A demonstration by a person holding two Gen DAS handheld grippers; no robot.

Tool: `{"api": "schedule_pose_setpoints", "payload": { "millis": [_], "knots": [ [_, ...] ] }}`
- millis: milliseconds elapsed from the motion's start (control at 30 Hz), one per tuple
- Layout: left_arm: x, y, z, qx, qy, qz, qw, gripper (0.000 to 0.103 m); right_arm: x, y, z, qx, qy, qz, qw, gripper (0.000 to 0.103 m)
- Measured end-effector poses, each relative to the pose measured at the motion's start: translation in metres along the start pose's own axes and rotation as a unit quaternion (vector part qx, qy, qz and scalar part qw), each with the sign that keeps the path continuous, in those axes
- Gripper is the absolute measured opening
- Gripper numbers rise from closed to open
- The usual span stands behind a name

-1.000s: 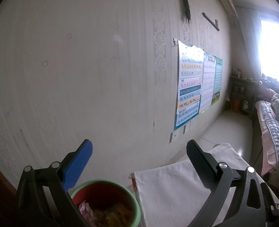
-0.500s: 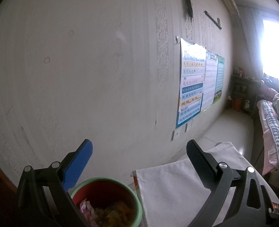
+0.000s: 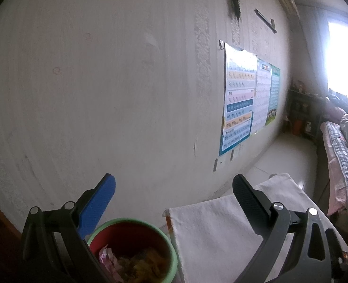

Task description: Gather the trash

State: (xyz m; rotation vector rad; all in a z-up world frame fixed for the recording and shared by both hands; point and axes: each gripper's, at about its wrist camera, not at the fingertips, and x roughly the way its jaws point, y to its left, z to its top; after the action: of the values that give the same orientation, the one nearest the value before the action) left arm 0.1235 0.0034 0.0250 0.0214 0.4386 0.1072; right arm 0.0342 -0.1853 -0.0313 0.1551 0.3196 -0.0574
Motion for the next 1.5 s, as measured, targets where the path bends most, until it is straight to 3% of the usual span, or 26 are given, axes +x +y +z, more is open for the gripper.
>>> {"api": "schedule_pose_setpoints", "payload": {
  "millis": [1500],
  "knots": [
    [0.0011, 0.0019, -0.0058, -0.002, 0.013, 0.004, 0.9999, 0.095, 0.0002, -0.0081, 0.0051, 0.010, 0.015, -0.013, 1.000, 0.099]
  ]
}}
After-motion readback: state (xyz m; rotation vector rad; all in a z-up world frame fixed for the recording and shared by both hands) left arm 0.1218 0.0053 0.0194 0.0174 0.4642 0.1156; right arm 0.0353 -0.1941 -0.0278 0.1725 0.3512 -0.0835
